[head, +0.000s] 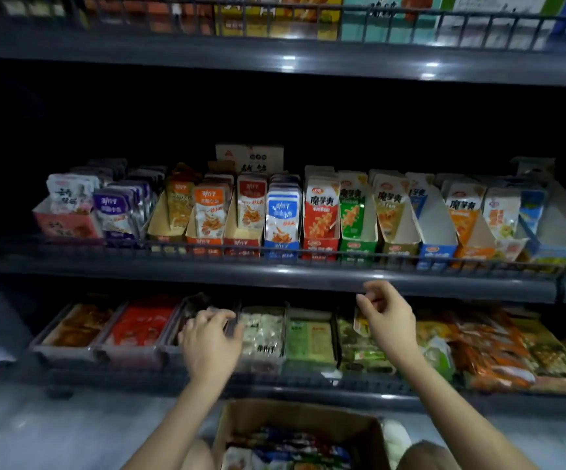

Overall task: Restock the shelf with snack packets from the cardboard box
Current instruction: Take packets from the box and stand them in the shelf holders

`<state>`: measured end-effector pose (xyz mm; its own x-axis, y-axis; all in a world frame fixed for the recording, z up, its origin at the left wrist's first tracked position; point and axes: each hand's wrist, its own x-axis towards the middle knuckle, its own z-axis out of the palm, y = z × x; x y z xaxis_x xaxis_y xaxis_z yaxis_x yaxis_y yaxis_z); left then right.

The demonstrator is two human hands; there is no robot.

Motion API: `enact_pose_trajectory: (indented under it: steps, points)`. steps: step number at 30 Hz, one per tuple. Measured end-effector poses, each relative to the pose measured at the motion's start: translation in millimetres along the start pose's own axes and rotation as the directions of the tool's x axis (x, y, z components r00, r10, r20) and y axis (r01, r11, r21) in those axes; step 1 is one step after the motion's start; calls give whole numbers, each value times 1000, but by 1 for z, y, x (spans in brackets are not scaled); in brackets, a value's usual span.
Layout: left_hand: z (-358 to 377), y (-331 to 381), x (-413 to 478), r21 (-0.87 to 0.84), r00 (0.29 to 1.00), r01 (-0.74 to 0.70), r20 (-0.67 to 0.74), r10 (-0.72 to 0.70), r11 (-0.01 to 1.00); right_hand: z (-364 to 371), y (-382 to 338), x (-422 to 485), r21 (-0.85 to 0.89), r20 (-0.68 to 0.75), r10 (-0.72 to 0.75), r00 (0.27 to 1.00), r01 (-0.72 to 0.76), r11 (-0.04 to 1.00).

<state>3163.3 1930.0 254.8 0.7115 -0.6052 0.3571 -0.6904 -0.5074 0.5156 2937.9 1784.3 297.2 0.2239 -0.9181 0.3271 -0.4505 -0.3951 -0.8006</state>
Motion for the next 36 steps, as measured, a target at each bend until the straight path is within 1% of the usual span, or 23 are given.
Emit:
enact_pose_trajectory:
  steps: [2,5,8,11,15,17,20,22,26,29,31,34,36]
  points:
    - [-2,-22,-21,13,1000,12,-4,-12,1000,10,16,-28,19,63,45,997,-47,999]
    - [2,-56,-53,27,998,40,54,-41,999,29,43,-75,16,208,132,969,-139,990]
    - [14,-89,-90,32,988,64,139,-68,997,50,75,-124,-38,335,217,917,-217,975]
    - [28,-116,-126,13,962,162,222,-161,987,72,108,-166,-67,422,327,845,-330,941]
    - [54,-148,-167,41,927,197,318,-200,980,104,149,-210,-189,510,408,757,-364,912]
    - [67,-159,-181,61,901,235,360,-240,970,118,170,-226,-240,534,436,725,-364,900]
    - [85,-169,-195,62,872,272,406,-273,960,134,196,-243,-278,548,516,659,-438,855]
    - [97,-173,-198,45,864,274,428,-267,961,144,212,-249,-292,543,566,620,-492,820]
    - [120,-183,-197,11,812,325,509,-285,946,167,227,-251,-206,555,641,530,-659,723]
    - [131,-184,-195,-44,800,373,521,-297,927,188,234,-250,-148,567,667,483,-737,660]
    - [137,-187,-196,-83,801,388,523,-291,918,202,236,-253,-183,573,682,455,-740,647]
    - [146,-194,-203,-101,811,370,521,-268,924,219,239,-261,-261,607,700,376,-738,623]
    - [149,-198,-207,-106,811,368,523,-263,924,230,240,-265,-341,630,702,332,-693,635]
